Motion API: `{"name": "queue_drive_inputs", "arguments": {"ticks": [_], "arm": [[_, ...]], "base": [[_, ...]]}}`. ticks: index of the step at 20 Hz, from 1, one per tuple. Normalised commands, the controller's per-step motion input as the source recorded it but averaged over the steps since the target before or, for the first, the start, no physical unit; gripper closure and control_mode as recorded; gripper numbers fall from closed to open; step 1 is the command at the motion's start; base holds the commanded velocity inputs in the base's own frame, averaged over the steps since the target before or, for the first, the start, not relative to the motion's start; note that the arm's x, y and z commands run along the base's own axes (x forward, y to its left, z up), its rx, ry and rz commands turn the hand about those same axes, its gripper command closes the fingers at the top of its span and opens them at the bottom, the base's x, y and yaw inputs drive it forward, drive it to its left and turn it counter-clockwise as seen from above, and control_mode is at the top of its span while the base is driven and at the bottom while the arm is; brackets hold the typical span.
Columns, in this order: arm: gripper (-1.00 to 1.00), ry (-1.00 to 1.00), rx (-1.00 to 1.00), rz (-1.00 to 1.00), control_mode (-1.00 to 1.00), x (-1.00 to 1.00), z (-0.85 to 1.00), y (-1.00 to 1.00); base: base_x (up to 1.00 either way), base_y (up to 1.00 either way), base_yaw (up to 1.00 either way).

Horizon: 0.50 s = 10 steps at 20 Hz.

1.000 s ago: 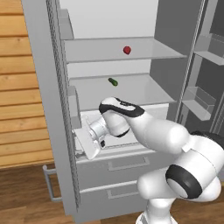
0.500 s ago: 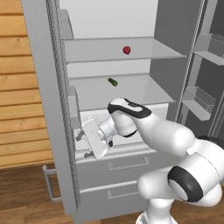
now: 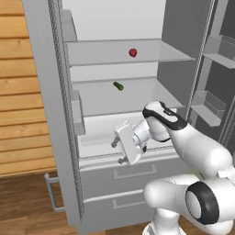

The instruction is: Take the strawberry from the fridge and place it on top of the pancake, located on the dining counter.

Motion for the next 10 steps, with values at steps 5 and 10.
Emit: {"name": "queue_drive_inputs", "arguments": {"ticks": [5,10], "arm": [[-1.00,-0.37,-0.18,-0.04,-1.00,-0.38,0.04,-0.95],[-1.00,-0.43,-0.30,-0.08,-1.00,-0.34,0.11,-0.68]], "base": [[0.00,0.00,0.00],[0.00,0.00,0.00]]}}
